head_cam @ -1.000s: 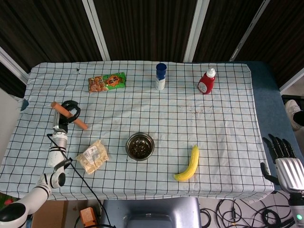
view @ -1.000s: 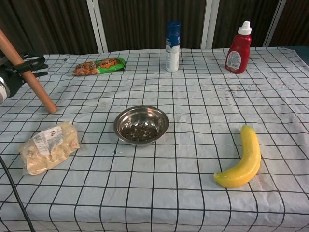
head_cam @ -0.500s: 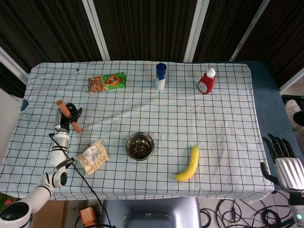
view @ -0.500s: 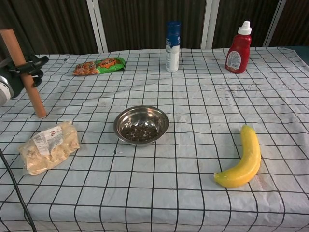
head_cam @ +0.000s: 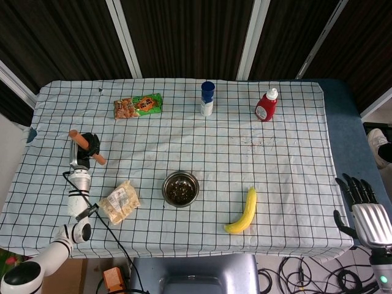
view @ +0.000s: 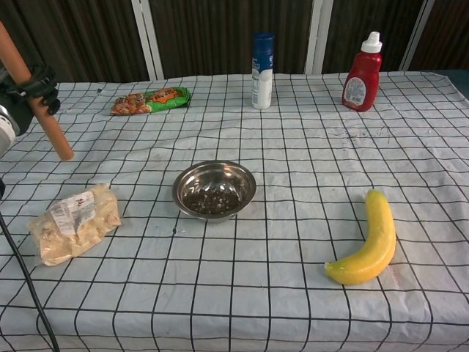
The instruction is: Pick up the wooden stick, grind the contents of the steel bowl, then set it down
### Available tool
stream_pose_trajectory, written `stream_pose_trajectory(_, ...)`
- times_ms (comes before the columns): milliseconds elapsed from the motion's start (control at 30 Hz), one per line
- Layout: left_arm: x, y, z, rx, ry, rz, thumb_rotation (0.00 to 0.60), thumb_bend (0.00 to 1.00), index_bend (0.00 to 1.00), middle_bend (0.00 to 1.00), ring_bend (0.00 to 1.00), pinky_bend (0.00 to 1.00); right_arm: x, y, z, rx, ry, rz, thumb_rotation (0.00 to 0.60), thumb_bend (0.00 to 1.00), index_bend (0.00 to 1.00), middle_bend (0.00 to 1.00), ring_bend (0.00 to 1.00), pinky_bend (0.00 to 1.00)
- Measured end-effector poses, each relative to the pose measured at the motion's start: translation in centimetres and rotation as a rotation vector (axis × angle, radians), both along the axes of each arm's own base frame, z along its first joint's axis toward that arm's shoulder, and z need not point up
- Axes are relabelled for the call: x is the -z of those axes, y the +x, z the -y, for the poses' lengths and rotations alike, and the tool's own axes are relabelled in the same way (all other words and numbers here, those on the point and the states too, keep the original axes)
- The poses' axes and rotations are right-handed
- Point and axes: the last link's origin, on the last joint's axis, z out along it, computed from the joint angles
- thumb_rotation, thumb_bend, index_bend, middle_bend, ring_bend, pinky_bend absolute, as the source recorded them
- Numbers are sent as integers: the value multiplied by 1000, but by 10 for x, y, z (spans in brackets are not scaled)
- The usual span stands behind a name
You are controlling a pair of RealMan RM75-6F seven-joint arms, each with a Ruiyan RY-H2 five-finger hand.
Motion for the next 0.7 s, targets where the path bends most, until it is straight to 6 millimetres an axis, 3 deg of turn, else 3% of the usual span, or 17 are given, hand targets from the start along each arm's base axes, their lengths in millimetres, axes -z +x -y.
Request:
stream_pose_trajectory(267, 13, 42, 15, 138, -5, 63, 600, 988, 1000, 1000, 925, 1000, 3, 2, -1, -6, 15, -1, 600, 445, 0, 0, 0, 0)
stream_pose_trajectory(600, 40, 142, 47, 312, -152, 92, 600, 977, 1000, 1000, 911, 1000, 5, 3, 0, -12, 35, 1, 600, 445, 0, 0, 0, 0)
stream_pose_trajectory(700, 51, 158, 56, 336, -188, 73, 600, 974, 1000, 1000, 910, 1000, 3, 2, 0, -12, 32, 8, 600, 445, 0, 0, 0, 0)
